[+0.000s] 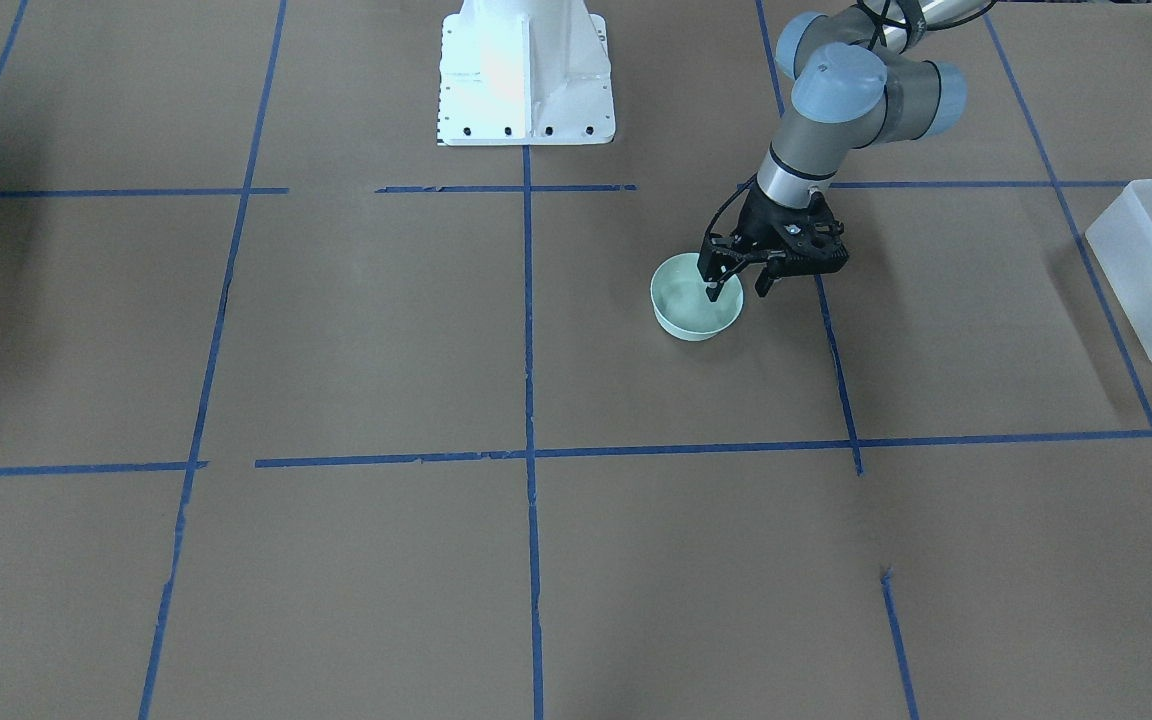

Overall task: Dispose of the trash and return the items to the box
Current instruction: 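Move the left gripper back over the table to the pale green bowl, then grasp the rim of the pale green bowl with the left gripper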

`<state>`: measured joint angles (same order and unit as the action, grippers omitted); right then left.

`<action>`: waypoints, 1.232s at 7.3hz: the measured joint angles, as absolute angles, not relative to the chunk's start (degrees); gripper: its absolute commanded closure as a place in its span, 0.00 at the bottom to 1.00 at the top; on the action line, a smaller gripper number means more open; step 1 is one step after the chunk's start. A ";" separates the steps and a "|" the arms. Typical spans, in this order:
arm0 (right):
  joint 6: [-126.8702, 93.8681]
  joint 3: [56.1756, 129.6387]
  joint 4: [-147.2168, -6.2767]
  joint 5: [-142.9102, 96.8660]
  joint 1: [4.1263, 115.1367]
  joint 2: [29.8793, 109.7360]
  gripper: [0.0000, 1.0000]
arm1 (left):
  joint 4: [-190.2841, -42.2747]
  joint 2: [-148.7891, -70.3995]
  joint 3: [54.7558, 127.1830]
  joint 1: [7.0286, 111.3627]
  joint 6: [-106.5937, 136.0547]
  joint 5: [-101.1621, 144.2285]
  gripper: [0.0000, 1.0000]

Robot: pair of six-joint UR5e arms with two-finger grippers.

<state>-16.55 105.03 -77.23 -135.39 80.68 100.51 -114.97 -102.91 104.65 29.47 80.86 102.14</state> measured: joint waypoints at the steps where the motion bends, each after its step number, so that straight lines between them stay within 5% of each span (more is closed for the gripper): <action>1: -16.48 105.25 -77.64 -135.29 80.51 100.29 0.00 | -114.96 -102.92 104.61 29.40 80.91 102.15 1.00; 5: -15.10 105.18 -77.89 -135.09 79.51 99.26 0.00 | -112.98 -102.45 108.86 30.83 80.65 104.03 1.00; 9: -9.86 103.94 -79.59 -135.43 81.51 99.30 0.00 | -107.67 -101.44 112.87 43.69 72.51 112.24 1.00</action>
<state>-9.86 103.94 -79.59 -135.43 81.51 99.30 -107.67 -101.44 112.87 43.69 72.51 112.24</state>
